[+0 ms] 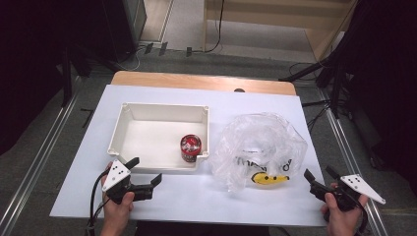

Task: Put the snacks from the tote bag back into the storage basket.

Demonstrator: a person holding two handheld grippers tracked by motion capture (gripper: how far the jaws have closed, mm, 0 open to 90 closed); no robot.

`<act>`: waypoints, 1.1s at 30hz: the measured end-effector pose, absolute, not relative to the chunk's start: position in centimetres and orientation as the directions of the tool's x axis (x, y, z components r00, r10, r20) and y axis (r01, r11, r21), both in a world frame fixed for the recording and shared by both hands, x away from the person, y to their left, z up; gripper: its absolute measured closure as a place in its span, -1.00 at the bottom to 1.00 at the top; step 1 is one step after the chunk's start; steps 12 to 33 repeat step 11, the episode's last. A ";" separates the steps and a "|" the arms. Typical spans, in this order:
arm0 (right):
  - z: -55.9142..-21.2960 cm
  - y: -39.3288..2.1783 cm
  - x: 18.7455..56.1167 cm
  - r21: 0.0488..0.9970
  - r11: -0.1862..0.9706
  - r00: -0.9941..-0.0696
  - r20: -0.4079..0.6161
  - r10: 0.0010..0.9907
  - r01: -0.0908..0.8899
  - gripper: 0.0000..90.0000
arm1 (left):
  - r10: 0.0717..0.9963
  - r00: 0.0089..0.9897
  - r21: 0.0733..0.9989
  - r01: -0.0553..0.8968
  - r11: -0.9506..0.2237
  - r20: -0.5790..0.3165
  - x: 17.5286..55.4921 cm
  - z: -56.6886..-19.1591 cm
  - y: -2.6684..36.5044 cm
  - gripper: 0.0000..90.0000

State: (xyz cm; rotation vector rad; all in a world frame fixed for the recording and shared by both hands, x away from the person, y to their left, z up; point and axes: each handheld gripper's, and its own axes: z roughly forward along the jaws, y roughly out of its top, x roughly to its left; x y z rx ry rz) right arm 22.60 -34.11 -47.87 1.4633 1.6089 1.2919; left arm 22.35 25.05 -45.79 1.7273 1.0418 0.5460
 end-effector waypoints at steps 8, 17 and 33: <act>-48.7 -33.9 22.8 0.911 -0.123 -0.184 0.209 0.961 0.393 -0.61 | 0.848 0.520 0.912 0.391 -0.126 -0.106 22.3 -45.9 25.0 -0.95; -48.8 -33.9 22.8 0.907 -0.128 -0.176 0.214 0.961 0.402 -0.61 | 0.848 0.516 0.911 0.397 -0.115 -0.118 22.3 -45.9 25.1 -0.95; -48.8 -33.9 22.8 0.907 -0.128 -0.176 0.214 0.961 0.402 -0.61 | 0.848 0.516 0.911 0.397 -0.115 -0.118 22.3 -45.9 25.1 -0.95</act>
